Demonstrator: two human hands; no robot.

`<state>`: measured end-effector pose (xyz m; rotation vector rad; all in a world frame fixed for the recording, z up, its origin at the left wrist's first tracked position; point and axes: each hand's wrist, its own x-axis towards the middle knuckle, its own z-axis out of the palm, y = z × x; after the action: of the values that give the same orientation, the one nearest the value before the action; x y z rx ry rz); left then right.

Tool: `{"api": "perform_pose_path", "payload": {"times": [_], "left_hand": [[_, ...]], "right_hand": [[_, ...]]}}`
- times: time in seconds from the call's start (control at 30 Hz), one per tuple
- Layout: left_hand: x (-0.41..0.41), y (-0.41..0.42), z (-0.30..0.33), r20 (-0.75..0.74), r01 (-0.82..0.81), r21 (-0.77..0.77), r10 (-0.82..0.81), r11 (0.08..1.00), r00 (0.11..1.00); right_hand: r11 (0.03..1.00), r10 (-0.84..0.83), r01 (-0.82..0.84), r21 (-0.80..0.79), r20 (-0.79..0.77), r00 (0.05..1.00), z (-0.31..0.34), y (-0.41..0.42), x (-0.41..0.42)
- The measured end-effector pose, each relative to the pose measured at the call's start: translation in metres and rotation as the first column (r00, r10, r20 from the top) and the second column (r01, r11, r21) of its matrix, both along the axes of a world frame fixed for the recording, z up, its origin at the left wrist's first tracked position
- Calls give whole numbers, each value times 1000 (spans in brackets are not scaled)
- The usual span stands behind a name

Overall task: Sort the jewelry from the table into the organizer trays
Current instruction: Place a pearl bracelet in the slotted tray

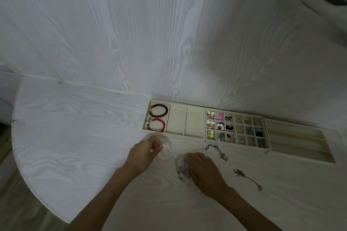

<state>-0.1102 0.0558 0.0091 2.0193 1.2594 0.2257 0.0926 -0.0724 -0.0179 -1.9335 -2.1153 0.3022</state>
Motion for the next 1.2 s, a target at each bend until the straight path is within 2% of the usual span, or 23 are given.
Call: {"api": "perform_pose_path", "payload": {"times": [0.07, 0.13, 0.17, 0.23, 0.27, 0.33, 0.43, 0.57, 0.63, 0.7, 0.8, 0.9, 1.0, 1.07, 1.2], "left_hand": [[0, 0, 15, 52, 67, 19, -68, 998, 996], [4, 1, 30, 88, 104, 33, -107, 994, 990], [7, 2, 38, 115, 114, 35, -117, 993, 986], [13, 8, 52, 190, 126, 39, -131, 991, 973], [16, 11, 58, 237, 130, 33, -134, 991, 962], [23, 21, 70, 323, 130, 13, -127, 991, 938], [30, 40, 78, 381, 100, -22, -85, 995, 921], [38, 68, 82, 370, -10, 26, 0, 1000, 929], [44, 79, 81, 329, -46, 35, 32, 998, 944], [52, 89, 76, 281, -61, 39, 48, 997, 959], [66, 105, 63, 208, -98, 25, 91, 995, 974], [80, 112, 53, 82, -72, 77, 66, 994, 994], [88, 113, 43, 49, -5, 157, -3, 988, 999], [90, 116, 31, 18, 25, 200, -29, 979, 999], [90, 124, 11, -47, 67, 242, -57, 968, 997]], "right_hand": [[997, -69, 67, -29, -97, 993, 8, 13, -3], [982, -169, 142, -124, -241, 956, 25, 29, -8], [966, -219, 150, -210, -363, 906, 35, 37, -11], [909, -326, 56, -414, -621, 712, 61, 55, -17], [886, -365, 6, -463, -692, 623, 71, 63, -18], [886, -378, -38, -462, -769, 516, 86, 75, -17], [904, -400, 21, -428, -827, 396, 101, 88, -11], [884, -467, 138, -446, -855, 226, 106, 101, 8], [875, -475, 195, -442, -861, 179, 106, 112, 15], [862, -484, 290, -417, -847, 221, 102, 126, 20], [821, -524, 463, -335, -763, 377, 84, 148, 27], [826, -532, 512, -234, -625, 572, 64, 159, 33], [853, -508, 504, -135, -433, 744, 49, 162, 37], [873, -475, 483, -69, -344, 810, 41, 165, 38], [895, -419, 444, 44, -259, 870, 26, 177, 39]]}}
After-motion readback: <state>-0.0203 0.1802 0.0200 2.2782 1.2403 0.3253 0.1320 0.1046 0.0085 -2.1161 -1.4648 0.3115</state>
